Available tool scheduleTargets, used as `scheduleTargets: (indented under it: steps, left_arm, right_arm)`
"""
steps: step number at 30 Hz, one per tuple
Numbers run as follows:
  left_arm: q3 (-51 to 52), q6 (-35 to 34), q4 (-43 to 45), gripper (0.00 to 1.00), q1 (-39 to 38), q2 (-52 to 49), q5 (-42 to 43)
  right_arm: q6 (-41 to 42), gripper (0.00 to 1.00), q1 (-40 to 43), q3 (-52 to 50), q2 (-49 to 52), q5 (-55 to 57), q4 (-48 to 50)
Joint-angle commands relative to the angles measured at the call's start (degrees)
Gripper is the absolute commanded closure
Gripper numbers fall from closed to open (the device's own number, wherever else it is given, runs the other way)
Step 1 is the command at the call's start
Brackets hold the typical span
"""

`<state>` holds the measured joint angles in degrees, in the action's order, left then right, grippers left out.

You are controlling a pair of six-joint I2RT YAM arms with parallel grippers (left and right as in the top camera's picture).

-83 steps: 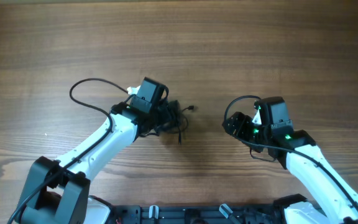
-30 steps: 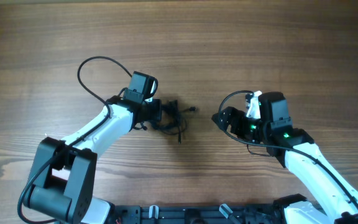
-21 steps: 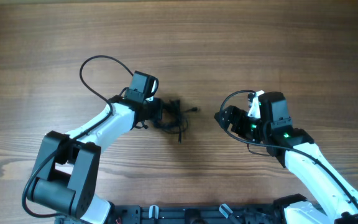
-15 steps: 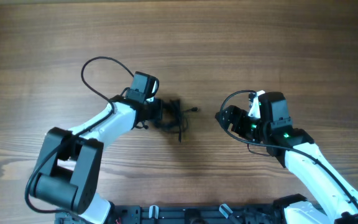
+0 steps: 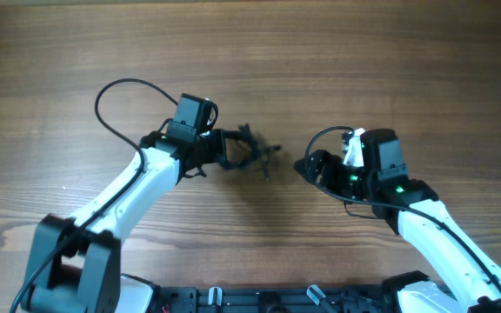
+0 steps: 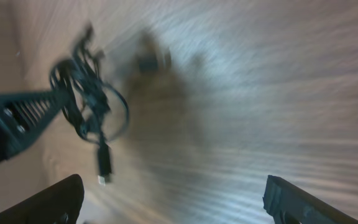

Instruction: Untangle cables

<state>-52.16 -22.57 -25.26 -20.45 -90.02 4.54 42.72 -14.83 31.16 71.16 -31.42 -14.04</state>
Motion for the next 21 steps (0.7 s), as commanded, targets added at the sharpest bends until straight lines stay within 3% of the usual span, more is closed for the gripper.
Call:
scheduleTargets:
  steps: [1,6,9,12,18,21]
  left_arm:
    - [-1.42,-6.73,0.17,0.96,0.31,2.82,6.08]
    - [-1.42,-6.64,-0.09,0.96,-1.99,2.82,7.26]
    - [-1.42,-6.67,-0.07,0.96,-3.48,2.82,7.26]
    - [-1.42,-6.69,-0.11,0.96,-4.98,2.86,7.82]
    - [-1.42,-6.67,-0.15,0.96,-5.33,4.83,8.13]
    - [-1.42,-6.64,-0.5,0.96,-5.33,7.08,9.7]
  right_arm:
    - [3.98,0.05,-4.48,-0.11,0.63,-5.55,1.14]
    - [5.77,0.15,-13.66,-0.11,0.63,-2.6,8.31]
    - [17.77,0.21,-17.07,-0.11,0.63,7.08,8.46]
    - [26.97,0.36,-19.56,-0.11,0.63,16.76,8.48]
    - [28.35,0.66,-19.67,-0.11,0.63,24.92,8.37]
    - [28.33,0.73,-19.67,-0.11,0.63,26.58,8.41]
